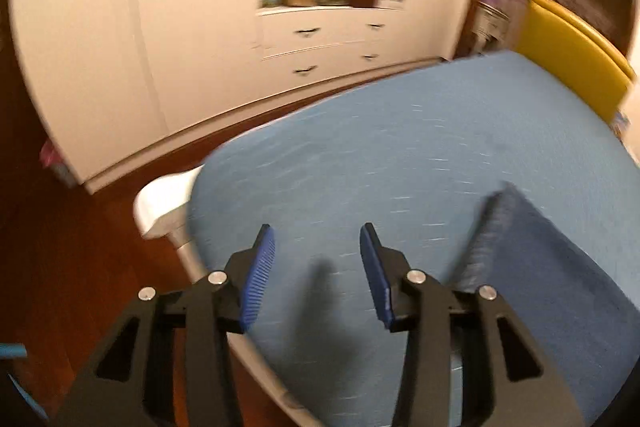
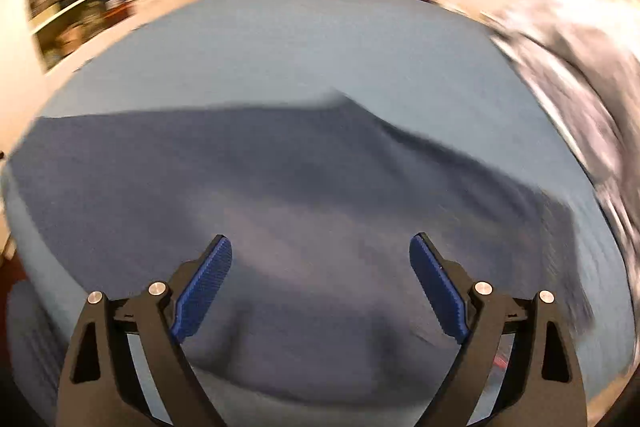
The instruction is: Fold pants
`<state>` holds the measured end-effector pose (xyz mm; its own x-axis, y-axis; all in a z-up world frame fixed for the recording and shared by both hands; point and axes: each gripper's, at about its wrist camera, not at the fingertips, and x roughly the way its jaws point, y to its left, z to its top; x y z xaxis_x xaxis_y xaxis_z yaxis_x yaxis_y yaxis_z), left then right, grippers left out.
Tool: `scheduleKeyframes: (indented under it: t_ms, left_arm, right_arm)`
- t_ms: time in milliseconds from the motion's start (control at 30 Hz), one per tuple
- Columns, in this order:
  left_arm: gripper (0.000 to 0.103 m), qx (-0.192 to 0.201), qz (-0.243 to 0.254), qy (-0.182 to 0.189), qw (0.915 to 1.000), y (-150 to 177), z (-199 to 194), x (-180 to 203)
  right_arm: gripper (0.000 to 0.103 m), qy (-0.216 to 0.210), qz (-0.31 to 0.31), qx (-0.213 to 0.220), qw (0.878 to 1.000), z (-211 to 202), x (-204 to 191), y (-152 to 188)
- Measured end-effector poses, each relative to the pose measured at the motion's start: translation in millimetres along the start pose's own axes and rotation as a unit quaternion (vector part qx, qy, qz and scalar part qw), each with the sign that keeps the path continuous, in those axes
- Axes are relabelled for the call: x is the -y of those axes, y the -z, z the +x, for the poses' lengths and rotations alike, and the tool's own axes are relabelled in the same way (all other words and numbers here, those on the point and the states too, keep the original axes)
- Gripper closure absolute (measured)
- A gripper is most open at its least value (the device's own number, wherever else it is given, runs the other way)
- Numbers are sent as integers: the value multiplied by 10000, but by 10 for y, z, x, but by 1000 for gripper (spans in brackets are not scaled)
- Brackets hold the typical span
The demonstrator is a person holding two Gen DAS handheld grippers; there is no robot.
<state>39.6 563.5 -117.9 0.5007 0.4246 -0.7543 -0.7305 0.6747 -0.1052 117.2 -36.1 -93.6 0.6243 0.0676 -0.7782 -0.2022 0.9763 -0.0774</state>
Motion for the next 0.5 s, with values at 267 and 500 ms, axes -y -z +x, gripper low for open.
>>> scheduleKeyframes:
  t_ms: [267, 500]
  left_arm:
    - [59, -476, -244, 2384, 9697, 356, -243, -3]
    - [58, -592, 322, 2524, 9653, 477, -63, 337]
  right_arm:
    - [76, -2150, -708, -380, 9733, 737, -2345, -1141]
    - [91, -2685, -1746, -1051, 9415, 1332, -4070, -1306]
